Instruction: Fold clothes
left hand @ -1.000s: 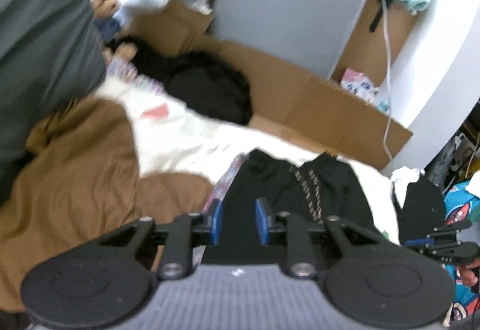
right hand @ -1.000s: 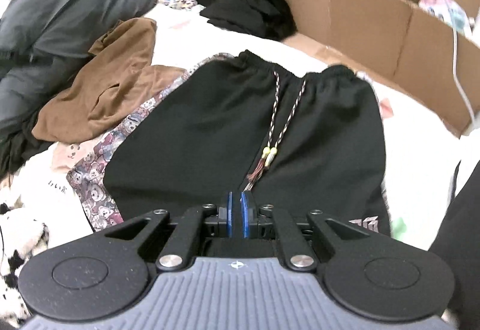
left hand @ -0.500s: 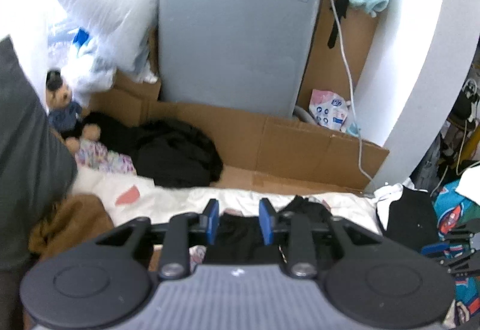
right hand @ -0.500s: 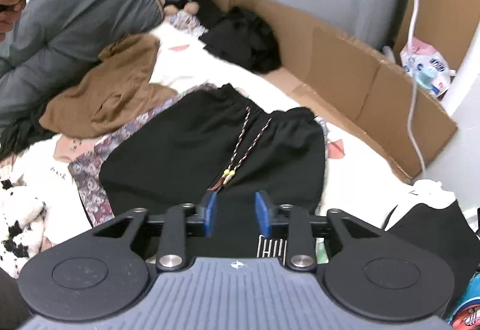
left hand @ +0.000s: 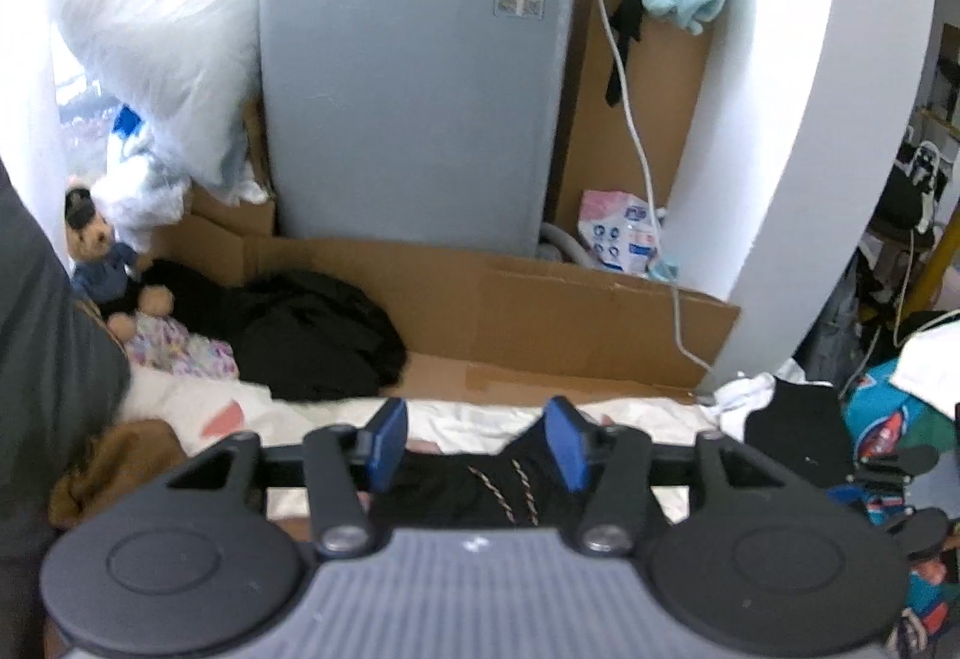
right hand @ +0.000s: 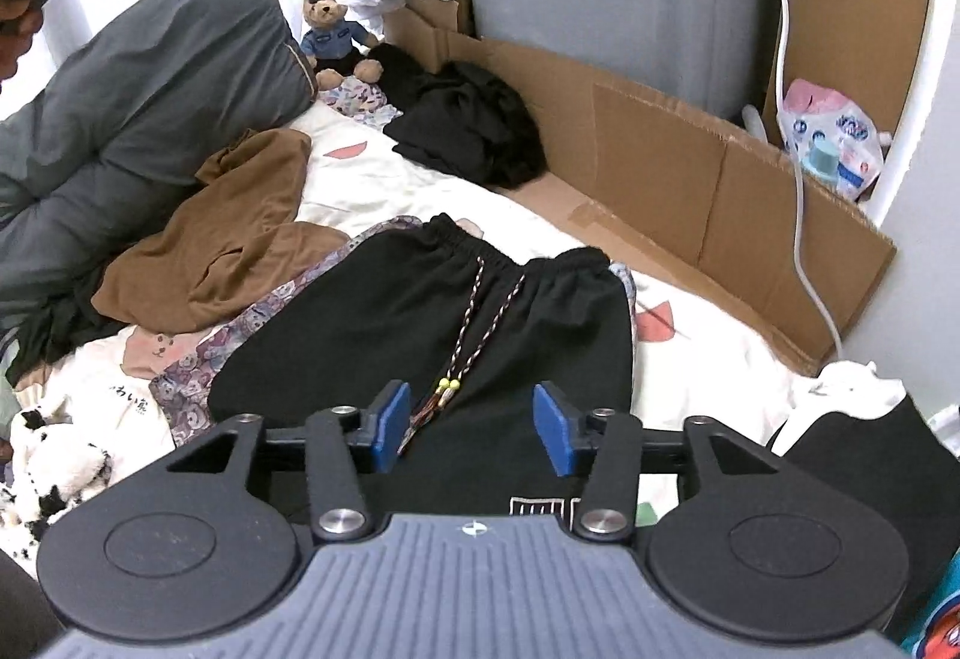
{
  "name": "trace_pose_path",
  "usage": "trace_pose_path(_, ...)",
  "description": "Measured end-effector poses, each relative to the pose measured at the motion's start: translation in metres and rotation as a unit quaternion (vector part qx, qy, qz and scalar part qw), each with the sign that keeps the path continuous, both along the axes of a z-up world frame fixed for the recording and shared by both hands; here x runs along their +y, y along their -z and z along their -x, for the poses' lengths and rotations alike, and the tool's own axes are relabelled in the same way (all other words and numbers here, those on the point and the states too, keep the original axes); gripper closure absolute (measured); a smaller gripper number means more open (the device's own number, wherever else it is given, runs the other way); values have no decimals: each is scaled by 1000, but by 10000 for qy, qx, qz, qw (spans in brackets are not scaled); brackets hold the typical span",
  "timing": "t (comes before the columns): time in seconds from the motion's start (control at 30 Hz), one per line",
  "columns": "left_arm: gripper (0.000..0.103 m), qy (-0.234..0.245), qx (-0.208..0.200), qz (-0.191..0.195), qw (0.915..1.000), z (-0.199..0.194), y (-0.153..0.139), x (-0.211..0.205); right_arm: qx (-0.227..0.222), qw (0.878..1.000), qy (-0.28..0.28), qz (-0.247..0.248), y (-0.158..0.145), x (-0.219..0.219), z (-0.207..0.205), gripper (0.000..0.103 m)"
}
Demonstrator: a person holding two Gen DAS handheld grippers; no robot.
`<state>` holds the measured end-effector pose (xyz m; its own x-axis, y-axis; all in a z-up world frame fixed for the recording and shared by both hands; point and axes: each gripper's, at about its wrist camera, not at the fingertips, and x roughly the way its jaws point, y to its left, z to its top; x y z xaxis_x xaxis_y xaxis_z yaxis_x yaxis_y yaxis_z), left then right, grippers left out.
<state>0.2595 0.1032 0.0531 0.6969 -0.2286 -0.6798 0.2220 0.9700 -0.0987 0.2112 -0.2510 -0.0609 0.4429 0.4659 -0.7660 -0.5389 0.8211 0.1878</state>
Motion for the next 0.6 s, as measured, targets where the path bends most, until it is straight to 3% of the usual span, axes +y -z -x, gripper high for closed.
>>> trace_pose_path(0.17, 41, 49, 255, 62, 9996, 21, 25, -21, -1, 10000, -14, 87, 5, -15, 10, 24)
trace_pose_path(0.43, 35, 656, 690, -15, 9955, 50, 69, -74, 52, 9997, 116, 230, 13, -51, 13, 24)
trace_pose_path(0.6, 35, 1241, 1029, -37, 9869, 53, 109, -116, 172, 9990, 244, 346, 30, -72, 10, 24)
